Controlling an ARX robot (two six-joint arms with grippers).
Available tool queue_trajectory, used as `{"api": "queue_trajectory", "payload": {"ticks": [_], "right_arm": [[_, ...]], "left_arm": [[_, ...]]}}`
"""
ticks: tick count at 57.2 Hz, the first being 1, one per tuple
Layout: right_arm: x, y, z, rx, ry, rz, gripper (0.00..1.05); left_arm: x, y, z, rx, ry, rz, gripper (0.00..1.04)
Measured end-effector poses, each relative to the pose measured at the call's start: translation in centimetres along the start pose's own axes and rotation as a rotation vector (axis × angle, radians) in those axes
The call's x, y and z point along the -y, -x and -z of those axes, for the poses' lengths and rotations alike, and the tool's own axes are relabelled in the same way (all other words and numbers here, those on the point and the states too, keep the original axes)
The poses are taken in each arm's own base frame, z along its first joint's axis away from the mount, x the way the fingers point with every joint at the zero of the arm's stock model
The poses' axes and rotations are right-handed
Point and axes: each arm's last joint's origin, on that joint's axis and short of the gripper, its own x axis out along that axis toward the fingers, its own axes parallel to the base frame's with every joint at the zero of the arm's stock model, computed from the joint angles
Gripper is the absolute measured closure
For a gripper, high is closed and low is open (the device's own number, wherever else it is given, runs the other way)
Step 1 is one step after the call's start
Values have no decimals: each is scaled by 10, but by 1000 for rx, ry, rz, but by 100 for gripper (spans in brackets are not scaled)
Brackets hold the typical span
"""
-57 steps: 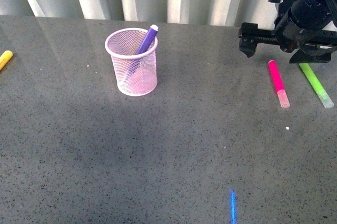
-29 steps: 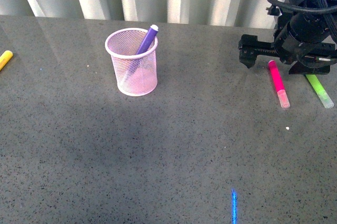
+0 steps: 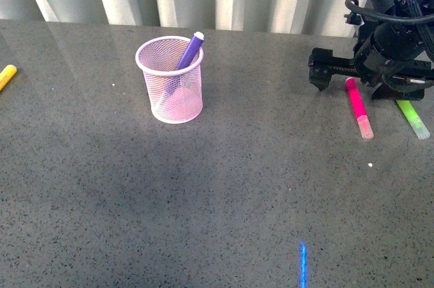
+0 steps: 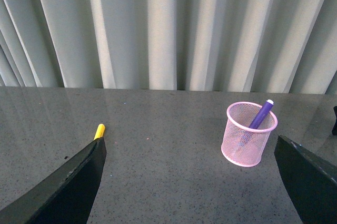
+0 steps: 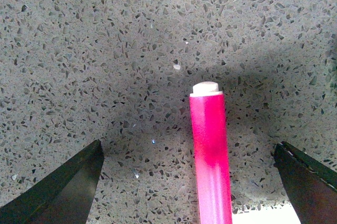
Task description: Insert purple and pink pens into pink cup
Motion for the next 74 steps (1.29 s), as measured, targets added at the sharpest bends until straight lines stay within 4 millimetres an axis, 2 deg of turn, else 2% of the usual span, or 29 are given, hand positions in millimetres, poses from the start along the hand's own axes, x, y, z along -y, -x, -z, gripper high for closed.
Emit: {"api": "queue_trajectory", "payload": {"ticks": [8, 18, 26, 30, 37, 57, 63, 74], "right_arm": [[2, -1, 0, 0, -4, 1, 9], [6, -3, -2, 0, -17, 11, 34], [10, -5, -3, 6, -25, 10, 66], [11, -5, -4, 12, -28, 10, 78], [13, -6, -5, 18, -36, 0, 92], [17, 0, 3, 86, -21, -5, 93], [16, 12, 7, 158, 19, -19, 93], [10, 45, 7, 346, 86, -85, 93]], "left_arm": [[0, 0, 0, 0, 0, 0, 7], [0, 0, 0, 0, 0, 0, 7], [0, 0, 0, 0, 0, 0, 7], [0, 0, 0, 0, 0, 0, 7], [0, 0, 0, 0, 0, 0, 7], [0, 0, 0, 0, 0, 0, 7], [0, 0, 0, 0, 0, 0, 7], [0, 0, 0, 0, 0, 0, 7]]}}
